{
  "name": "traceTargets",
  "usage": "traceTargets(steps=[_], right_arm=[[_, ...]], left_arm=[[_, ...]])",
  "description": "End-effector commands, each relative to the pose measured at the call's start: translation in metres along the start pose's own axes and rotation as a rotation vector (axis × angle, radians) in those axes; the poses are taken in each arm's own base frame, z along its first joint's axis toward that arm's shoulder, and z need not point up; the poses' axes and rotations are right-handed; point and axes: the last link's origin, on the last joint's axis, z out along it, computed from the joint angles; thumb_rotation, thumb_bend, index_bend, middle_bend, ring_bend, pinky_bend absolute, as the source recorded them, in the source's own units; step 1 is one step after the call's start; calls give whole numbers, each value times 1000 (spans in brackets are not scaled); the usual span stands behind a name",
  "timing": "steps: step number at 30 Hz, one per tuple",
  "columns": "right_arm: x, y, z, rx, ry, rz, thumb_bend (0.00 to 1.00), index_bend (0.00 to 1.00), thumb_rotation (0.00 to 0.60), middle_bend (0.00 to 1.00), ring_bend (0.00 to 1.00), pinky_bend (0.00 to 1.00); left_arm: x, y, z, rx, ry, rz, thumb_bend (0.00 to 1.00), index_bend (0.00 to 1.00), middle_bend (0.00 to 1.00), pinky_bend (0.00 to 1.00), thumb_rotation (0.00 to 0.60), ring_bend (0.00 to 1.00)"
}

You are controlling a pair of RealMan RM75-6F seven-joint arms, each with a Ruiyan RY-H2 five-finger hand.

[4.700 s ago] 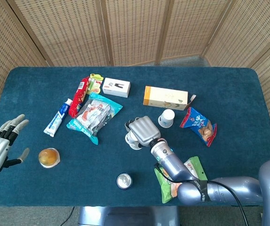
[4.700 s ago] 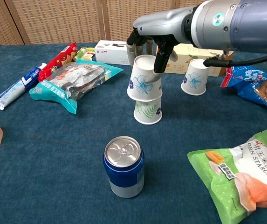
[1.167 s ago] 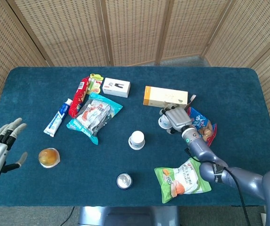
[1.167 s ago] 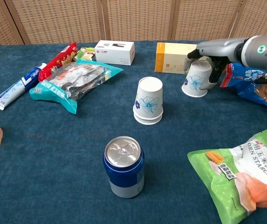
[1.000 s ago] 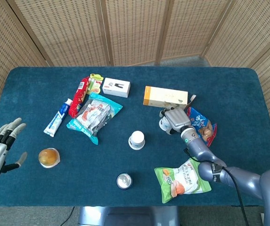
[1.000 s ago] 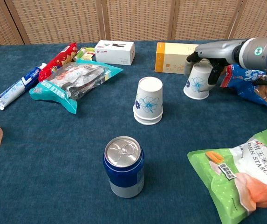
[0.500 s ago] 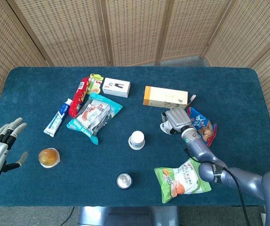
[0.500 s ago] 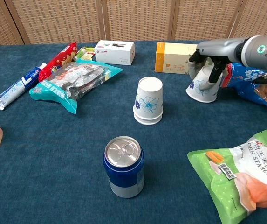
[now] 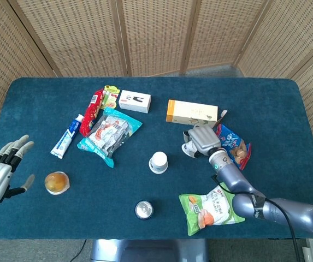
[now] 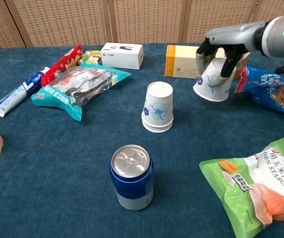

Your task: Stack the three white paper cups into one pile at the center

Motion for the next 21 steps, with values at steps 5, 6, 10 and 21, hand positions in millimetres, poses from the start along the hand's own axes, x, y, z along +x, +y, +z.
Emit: traceTargets(steps=[5, 6, 10, 21], right_arm=[[27, -20, -16, 9, 7, -10, 286, 428, 600, 478, 313, 702], [29, -22, -18, 13, 6, -11, 286, 428, 600, 478, 313, 702], [39, -36, -28, 27, -2, -20, 286, 426, 600, 476, 313, 702], [49, -67, -37, 55, -22, -35, 287, 421, 600, 474, 313, 702]], left_arm=[[-2, 0, 2, -7, -6, -2, 457, 0, 0, 75, 600, 0], [-2, 0, 2, -7, -6, -3, 458, 0, 0, 75, 600, 0], [-3, -1, 5, -13, -8, -7, 457, 0, 0, 76, 600, 0], [-5, 1, 9, -31, -15, -8, 458, 0, 0, 75, 600, 0]])
